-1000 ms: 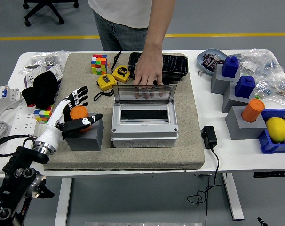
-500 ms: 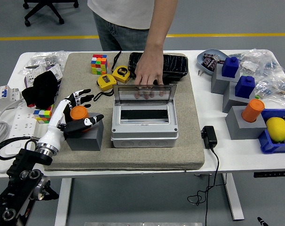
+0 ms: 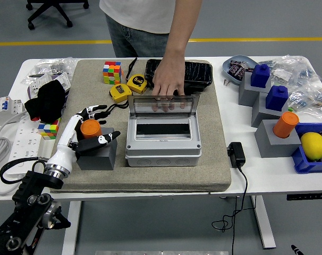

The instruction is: Fetch the battery,place it into the box,close the lid of the box

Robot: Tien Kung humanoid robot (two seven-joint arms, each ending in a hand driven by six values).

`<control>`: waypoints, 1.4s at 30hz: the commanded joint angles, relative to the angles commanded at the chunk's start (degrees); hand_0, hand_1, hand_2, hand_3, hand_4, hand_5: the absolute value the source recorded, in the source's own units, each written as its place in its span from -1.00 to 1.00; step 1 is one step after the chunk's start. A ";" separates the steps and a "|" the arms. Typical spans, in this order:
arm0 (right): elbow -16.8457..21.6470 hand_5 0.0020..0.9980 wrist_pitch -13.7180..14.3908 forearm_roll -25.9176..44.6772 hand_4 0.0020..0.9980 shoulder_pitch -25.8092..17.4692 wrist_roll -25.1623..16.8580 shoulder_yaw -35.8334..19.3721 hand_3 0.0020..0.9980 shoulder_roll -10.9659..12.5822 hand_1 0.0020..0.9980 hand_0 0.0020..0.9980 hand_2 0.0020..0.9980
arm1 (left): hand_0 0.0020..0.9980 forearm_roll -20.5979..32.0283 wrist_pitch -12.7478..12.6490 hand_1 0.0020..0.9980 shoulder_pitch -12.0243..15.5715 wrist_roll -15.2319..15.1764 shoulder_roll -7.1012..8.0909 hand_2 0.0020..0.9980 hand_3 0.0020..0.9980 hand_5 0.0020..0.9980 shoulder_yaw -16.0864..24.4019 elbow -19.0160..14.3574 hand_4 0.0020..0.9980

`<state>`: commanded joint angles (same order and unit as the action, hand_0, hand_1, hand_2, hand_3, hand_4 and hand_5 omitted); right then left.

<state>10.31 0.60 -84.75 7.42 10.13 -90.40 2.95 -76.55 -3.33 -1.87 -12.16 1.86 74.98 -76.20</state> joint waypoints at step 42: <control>0.00 1.00 0.07 0.37 1.00 0.04 -0.13 -0.03 0.60 0.05 0.53 0.63 0.54 | -0.73 1.91 -4.84 -0.64 -0.70 -1.66 -0.14 -0.72 -0.74 -1.00 -3.33 1.37 1.00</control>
<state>10.31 0.67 -84.37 7.46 9.99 -90.43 2.99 -74.64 -8.17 -2.57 -13.81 1.72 71.64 -74.84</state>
